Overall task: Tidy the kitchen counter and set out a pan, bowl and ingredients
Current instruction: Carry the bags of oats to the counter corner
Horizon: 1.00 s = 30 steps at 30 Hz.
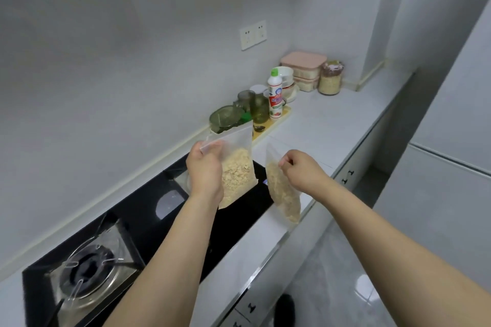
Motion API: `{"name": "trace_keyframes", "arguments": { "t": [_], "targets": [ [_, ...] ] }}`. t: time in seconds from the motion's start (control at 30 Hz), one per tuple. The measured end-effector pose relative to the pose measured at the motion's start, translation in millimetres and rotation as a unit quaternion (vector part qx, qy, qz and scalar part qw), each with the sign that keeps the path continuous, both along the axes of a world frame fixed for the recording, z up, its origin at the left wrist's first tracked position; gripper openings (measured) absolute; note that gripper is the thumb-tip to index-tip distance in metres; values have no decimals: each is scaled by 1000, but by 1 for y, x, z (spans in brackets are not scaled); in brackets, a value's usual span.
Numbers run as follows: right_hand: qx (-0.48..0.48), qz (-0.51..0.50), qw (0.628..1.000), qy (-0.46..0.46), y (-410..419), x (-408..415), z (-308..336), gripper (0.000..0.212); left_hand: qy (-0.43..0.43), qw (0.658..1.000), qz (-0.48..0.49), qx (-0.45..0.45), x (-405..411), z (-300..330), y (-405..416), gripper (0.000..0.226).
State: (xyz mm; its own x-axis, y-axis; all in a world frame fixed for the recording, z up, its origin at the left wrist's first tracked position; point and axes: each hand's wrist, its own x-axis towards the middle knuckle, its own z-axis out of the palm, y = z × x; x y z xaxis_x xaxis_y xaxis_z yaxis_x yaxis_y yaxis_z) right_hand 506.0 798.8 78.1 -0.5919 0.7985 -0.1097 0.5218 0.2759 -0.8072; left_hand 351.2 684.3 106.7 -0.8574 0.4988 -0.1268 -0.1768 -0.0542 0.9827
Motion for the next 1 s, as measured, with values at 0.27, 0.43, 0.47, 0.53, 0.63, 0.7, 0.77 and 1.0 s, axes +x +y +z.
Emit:
{"name": "trace_keyframes", "arguments": {
  "t": [0.27, 0.43, 0.47, 0.53, 0.63, 0.7, 0.77, 1.0],
  "targets": [
    [9, -44, 999, -27, 105, 3, -20, 16, -29, 997, -63, 33, 7, -16, 115, 8],
    [13, -52, 997, -57, 177, -17, -15, 16, -43, 997, -65, 18, -20, -15, 186, 6],
    [13, -57, 997, -58, 189, -21, -12, 16, -44, 997, -66, 18, -24, -14, 199, 7],
    [16, -67, 996, -63, 223, -30, -8, 18, -43, 996, -71, 20, -35, -16, 232, 5],
    [29, -67, 995, -66, 252, -39, -5, 19, -34, 997, -66, 27, -40, -16, 261, 6],
    [36, -69, 995, -68, 276, -45, -5, 20, -43, 997, -64, 30, -43, -19, 282, 7],
    [42, -67, 994, -80, 298, -47, -6, 20, -32, 998, -60, 14, -44, -24, 300, 8],
    [75, -36, 982, -169, 390, -43, -15, 19, -37, 992, -115, -41, -27, -42, 368, 19]
  ]
}}
